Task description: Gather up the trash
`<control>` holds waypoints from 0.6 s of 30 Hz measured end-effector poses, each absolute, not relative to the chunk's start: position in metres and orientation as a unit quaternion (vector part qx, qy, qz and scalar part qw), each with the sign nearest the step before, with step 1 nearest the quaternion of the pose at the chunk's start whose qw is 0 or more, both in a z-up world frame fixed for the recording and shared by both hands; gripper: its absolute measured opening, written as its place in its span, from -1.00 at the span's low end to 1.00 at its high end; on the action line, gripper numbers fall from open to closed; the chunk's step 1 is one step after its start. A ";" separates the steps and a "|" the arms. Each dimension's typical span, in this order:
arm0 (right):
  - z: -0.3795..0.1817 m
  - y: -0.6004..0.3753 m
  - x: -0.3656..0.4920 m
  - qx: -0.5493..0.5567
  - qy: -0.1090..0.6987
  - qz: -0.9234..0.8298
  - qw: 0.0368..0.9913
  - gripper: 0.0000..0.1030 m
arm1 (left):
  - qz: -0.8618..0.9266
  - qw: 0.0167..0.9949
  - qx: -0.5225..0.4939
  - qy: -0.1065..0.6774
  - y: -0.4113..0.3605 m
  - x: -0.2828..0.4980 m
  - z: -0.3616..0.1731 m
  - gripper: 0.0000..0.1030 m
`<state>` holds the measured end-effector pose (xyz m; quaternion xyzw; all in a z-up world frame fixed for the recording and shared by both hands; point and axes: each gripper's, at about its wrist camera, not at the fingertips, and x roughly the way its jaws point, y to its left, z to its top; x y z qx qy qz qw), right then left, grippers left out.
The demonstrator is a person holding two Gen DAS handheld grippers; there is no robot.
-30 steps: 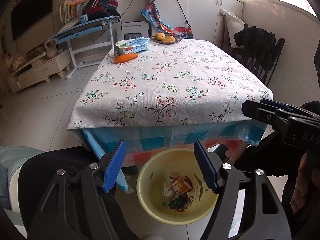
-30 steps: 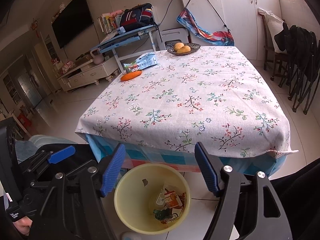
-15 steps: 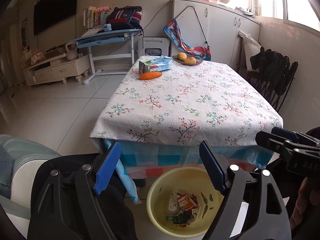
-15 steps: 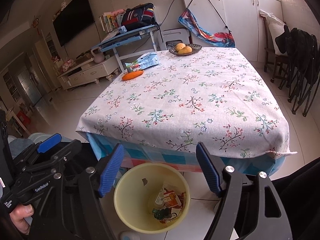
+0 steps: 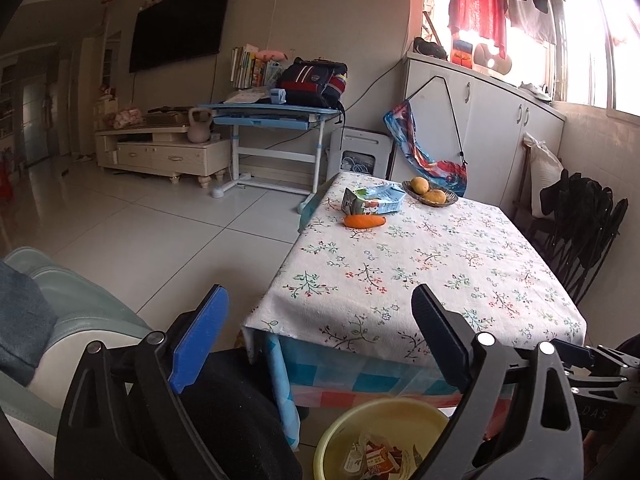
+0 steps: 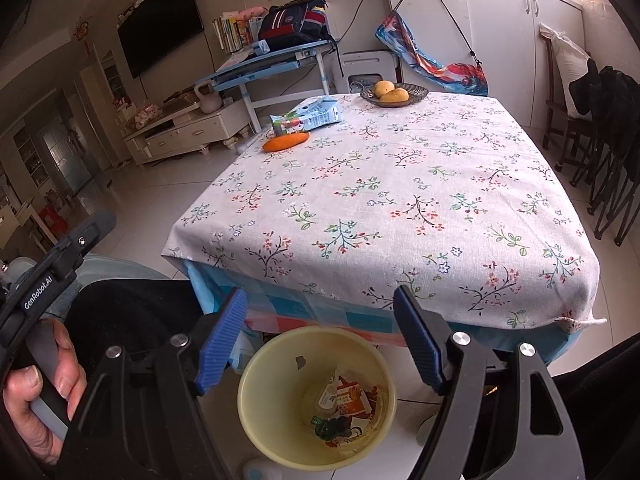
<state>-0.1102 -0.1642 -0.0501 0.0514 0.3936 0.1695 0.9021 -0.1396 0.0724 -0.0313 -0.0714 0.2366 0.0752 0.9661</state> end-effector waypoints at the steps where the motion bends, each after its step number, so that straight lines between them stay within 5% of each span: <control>1: -0.050 -0.161 -0.108 0.050 0.394 0.172 0.902 0.43 | 0.076 0.967 -0.069 0.235 0.074 -0.135 -0.030 0.74; 18: -0.047 -0.108 -0.031 0.068 0.392 0.191 0.897 0.52 | 0.137 0.962 -0.096 0.214 0.125 -0.062 -0.021 0.81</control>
